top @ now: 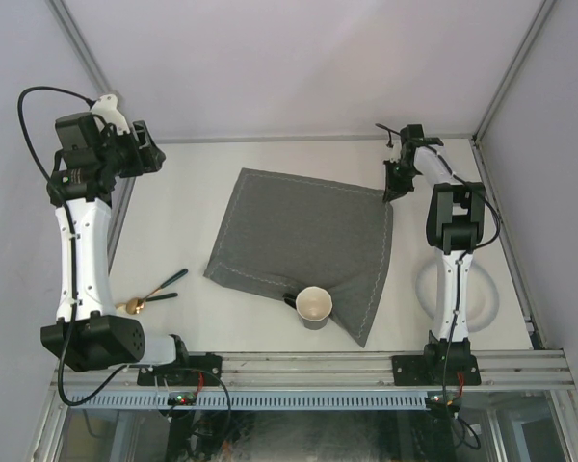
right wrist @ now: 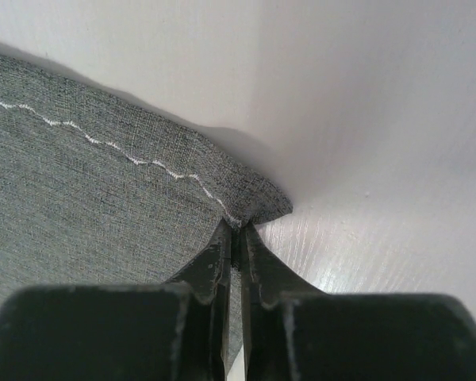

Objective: Set the dinner table for one person
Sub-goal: Flatten out the napkin at the center of the board.

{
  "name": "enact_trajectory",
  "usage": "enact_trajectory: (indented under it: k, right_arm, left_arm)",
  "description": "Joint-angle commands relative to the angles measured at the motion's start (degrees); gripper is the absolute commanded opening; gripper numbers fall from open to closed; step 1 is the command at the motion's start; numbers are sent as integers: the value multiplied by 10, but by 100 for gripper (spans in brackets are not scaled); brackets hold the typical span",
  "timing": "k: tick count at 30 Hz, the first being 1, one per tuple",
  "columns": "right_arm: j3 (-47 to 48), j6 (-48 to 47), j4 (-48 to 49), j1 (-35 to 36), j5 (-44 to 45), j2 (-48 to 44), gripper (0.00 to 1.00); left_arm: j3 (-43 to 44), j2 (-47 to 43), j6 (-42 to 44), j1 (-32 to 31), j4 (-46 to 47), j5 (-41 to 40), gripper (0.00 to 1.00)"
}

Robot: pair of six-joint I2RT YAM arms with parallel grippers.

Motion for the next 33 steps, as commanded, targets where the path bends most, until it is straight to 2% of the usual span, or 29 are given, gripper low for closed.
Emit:
enact_trajectory:
  k: [1, 9, 18, 28, 33]
  right_arm:
    - [30, -1, 1, -1, 0, 10, 0]
    - [146, -27, -6, 8, 58, 55, 0]
    - [216, -70, 35, 38, 101, 95, 0]
    - [244, -96, 137, 50, 141, 106, 0]
    - [243, -107, 213, 50, 152, 112, 0]
  left_arm:
    - [14, -23, 12, 5, 6, -3, 69]
    - [11, -25, 8, 5, 7, -2, 69]
    - [6, -25, 6, 6, 10, -6, 69]
    - [5, -19, -3, 6, 17, -5, 69]
    - [-38, -37, -8, 5, 55, 19, 69]
